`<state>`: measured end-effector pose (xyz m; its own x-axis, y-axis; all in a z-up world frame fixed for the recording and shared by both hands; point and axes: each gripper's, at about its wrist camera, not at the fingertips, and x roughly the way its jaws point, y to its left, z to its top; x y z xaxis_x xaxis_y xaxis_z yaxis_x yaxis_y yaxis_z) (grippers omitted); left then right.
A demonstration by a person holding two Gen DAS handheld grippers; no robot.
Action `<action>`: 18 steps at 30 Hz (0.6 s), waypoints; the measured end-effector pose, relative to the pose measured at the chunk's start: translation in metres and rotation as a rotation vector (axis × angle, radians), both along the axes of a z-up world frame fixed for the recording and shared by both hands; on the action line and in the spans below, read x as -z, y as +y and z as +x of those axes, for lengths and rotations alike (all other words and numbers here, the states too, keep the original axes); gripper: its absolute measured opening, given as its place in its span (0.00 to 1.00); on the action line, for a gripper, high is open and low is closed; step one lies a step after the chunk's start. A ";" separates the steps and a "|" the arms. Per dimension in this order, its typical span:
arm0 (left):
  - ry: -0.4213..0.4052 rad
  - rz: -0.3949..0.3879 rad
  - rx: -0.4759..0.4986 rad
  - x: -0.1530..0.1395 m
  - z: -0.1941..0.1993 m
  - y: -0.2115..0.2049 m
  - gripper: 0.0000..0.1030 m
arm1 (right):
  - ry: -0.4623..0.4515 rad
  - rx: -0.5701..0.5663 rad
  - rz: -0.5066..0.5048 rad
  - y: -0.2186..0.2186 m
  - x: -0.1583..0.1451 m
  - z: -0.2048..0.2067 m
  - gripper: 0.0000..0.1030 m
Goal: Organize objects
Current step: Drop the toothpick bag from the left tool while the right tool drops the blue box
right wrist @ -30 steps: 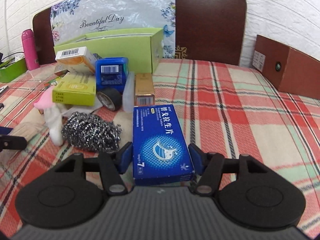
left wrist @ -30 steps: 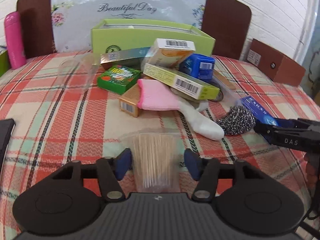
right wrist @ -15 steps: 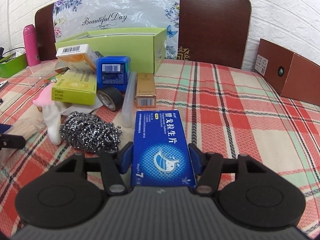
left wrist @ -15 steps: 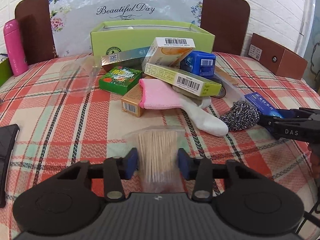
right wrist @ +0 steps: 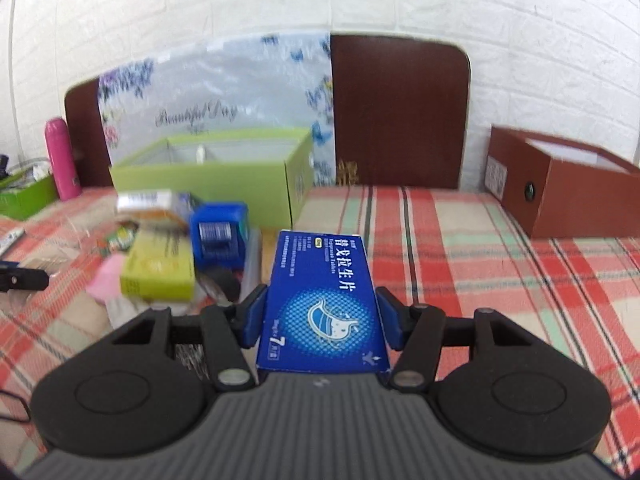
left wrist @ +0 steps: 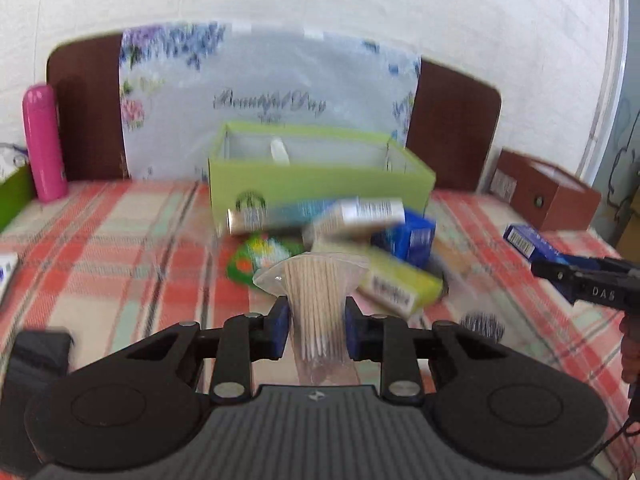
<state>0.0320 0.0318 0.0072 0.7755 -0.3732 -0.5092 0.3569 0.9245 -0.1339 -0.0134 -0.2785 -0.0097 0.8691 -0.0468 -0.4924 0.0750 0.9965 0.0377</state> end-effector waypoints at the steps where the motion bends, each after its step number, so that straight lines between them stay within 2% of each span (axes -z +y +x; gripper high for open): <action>1: -0.025 -0.011 -0.001 -0.009 0.005 0.000 0.28 | -0.018 -0.008 -0.004 0.001 -0.006 0.003 0.55; 8: -0.142 -0.106 0.013 -0.058 0.046 -0.010 0.28 | -0.100 -0.072 -0.018 0.018 -0.038 0.045 0.55; 13: -0.122 -0.182 0.019 -0.070 0.090 -0.027 0.28 | -0.128 -0.089 -0.029 0.029 -0.050 0.089 0.55; 18: -0.106 -0.197 0.005 -0.068 0.136 -0.055 0.28 | -0.132 -0.094 -0.032 0.039 -0.054 0.143 0.55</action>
<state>0.1685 -0.0234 0.0755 0.8190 -0.4610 -0.3417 0.3829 0.8825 -0.2730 0.1299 -0.2398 0.0441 0.9274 0.0235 -0.3732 -0.0218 0.9997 0.0088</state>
